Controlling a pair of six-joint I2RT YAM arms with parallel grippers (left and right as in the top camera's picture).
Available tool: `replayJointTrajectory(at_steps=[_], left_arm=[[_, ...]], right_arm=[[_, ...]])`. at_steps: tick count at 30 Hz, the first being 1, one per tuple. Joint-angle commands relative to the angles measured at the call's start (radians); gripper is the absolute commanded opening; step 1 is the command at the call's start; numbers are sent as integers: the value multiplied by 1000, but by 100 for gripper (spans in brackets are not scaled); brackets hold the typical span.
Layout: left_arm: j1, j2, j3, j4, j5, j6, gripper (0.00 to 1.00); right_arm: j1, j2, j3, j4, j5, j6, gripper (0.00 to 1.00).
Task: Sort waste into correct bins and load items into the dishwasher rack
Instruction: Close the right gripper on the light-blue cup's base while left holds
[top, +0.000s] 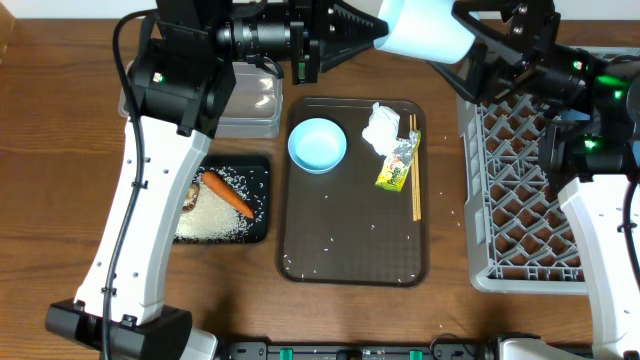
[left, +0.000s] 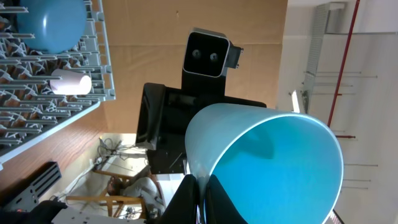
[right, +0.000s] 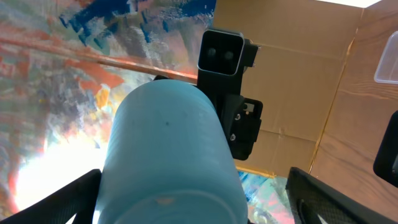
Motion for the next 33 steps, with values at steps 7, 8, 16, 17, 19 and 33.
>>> replayJointTrajectory(at_steps=[7,8,16,17,19,33], left_arm=[[-3,-21,-2,8,-2,25,6],[-3,-21,-3,8,-2,24,6],[-3,-21,-3,8,-2,24,6],[-3,-21,-3,8,-2,24,6],[-3,-21,-3,8,-2,24,6],[-3,-21,-3,8,11,23,6]], right_arm=[[26,-20,8,-2,-8,6,74],[26,-24,8,-2,-8,6,73],[26,-53,8,-2,-12,6,73],[26,-55,8,-3,-12,6,73],[26,-61,8,-6,-12,6,72],[23,-64,8,-13,-8,6,71]])
